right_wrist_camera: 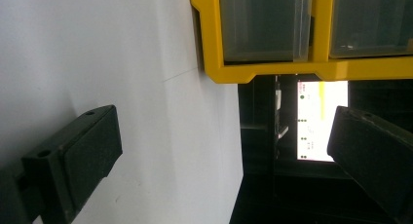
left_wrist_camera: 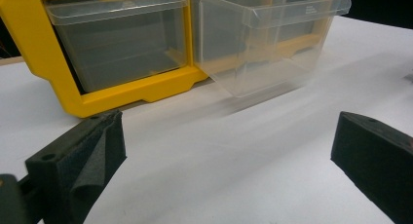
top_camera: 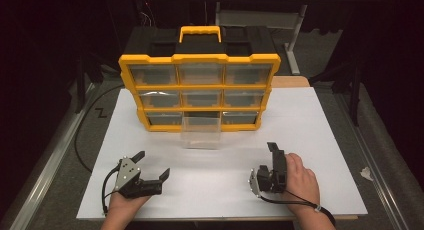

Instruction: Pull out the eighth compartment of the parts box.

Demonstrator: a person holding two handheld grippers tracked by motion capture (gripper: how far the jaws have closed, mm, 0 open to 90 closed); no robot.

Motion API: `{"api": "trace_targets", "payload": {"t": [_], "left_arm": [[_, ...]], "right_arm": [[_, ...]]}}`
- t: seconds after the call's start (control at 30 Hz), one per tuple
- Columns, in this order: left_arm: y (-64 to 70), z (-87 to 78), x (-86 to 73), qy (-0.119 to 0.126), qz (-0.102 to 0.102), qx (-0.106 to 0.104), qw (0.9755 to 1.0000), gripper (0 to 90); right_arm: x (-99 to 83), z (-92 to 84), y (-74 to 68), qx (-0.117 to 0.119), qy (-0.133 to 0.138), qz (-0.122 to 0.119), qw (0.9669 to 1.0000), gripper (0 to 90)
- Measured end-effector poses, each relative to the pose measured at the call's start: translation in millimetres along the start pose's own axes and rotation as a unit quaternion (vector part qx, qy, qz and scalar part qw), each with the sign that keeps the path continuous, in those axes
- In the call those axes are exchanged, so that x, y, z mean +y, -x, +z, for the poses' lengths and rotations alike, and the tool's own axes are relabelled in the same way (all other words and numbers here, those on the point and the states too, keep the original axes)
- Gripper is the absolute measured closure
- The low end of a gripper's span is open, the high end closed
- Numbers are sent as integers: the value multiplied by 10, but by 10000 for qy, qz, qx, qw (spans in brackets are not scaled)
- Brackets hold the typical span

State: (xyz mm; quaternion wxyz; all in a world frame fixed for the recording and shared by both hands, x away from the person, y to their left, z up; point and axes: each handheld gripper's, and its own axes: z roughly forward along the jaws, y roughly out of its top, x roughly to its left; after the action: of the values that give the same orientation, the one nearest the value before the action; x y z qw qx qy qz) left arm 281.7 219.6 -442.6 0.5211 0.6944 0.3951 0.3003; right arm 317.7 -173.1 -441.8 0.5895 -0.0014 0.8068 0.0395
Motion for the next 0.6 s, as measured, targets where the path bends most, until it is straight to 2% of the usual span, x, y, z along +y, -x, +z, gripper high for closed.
{"api": "trace_targets", "payload": {"t": [0.07, 0.2, 0.27, 0.3, 0.33, 0.37, 0.4, 0.43, 0.47, 0.5, 0.53, 0.57, 0.6], "left_arm": [[-2, -3, 1, 7, -7, 6, 10000, 3], [0, -1, 1, 2, -5, 5, 10000, 3], [1, 2, 0, -19, -1, 5, 10000, 3], [2, 3, -1, -27, 1, 3, 10000, 3], [3, 3, -1, -28, 0, 3, 10000, 3], [2, 3, -1, -28, 1, 3, 10000, 3], [1, 2, -1, -29, 2, 6, 10000, 3], [-1, 2, -1, -31, -1, 10, 10000, 3], [-4, 1, -1, -34, -4, 16, 10000, 3], [-7, -2, 0, -28, -6, 28, 10000, 3], [-7, -2, 0, -28, -6, 28, 10000, 3], [-9, -3, 0, -20, -13, 36, 10000, 3], [-11, -3, 1, -12, -25, 40, 10000, 3]], "right_arm": [[2, 2, 4, -15, 39, -33, 10000, 9], [-8, -6, 10, -50, 30, 123, 9999, 9], [-21, -13, 24, 22, 33, 298, 9995, 9], [-40, -11, 44, 61, 44, 464, 9989, 9], [-40, -11, 44, 61, 44, 464, 9989, 9], [-60, -5, 58, 119, 72, 675, 9976, 9], [-60, -5, 58, 119, 72, 675, 9976, 9], [-86, -1, 72, 239, 55, 1067, 9940, 10], [-86, -1, 72, 239, 55, 1067, 9940, 10], [-124, 13, 90, 355, 42, 1470, 9885, 11], [-124, 13, 90, 355, 42, 1470, 9885, 11], [-173, 29, 112, 506, 80, 1875, 9809, 11], [-173, 29, 112, 506, 80, 1875, 9809, 11]]}}
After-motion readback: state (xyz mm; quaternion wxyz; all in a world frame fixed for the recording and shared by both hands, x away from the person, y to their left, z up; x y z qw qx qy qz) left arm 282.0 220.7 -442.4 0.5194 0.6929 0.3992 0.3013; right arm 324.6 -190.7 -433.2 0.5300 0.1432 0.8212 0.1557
